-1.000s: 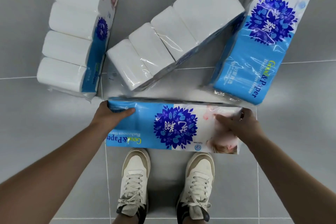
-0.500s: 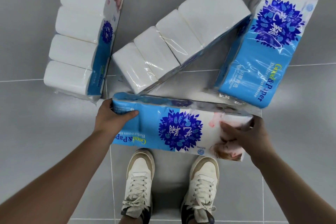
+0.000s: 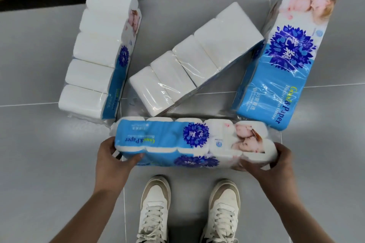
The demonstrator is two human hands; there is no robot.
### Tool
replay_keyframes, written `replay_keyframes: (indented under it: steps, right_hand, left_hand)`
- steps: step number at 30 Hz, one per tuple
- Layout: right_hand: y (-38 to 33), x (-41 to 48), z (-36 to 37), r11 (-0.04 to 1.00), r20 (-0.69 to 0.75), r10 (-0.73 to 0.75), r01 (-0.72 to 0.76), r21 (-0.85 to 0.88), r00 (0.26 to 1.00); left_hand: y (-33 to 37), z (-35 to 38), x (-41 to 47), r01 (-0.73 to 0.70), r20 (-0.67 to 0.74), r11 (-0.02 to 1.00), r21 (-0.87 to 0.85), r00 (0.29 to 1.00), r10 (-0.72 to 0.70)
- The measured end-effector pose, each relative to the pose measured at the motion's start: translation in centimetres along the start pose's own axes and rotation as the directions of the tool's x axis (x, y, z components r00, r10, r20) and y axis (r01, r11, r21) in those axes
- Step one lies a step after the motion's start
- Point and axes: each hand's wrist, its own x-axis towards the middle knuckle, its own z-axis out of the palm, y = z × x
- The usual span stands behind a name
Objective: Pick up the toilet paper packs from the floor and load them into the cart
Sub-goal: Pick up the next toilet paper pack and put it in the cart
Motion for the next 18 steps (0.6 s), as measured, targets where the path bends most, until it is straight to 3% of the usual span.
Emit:
replay_keyframes:
  steps: [7, 11, 14, 18]
  right_hand:
    - [0.1, 0.2, 0.3, 0.994, -0.005, -0.061, 0.060, -0.087, 0.998]
    - [0.7, 0.5, 0.5, 0.927, -0.009, -0.181, 0.168, -0.336, 0.983]
    - [0.7, 0.8, 0.9, 0.830, 0.062, -0.240, 0.238, -0.505, 0.969]
    - [0.3, 0.6, 1.2, 0.622, 0.228, -0.321, 0.387, -0.681, 0.919]
  left_hand:
    - [-0.2, 0.1, -0.2, -0.094, -0.002, 0.995, 0.031, 0.996, 0.094]
    - [0.1, 0.2, 0.2, -0.132, -0.001, 0.962, 0.239, 0.991, 0.136]
    - [0.1, -0.3, 0.3, -0.220, 0.031, 0.877, 0.427, 0.973, 0.229]
    - [-0.2, -0.4, 0.8, -0.413, 0.229, 0.627, 0.661, 0.906, 0.355]
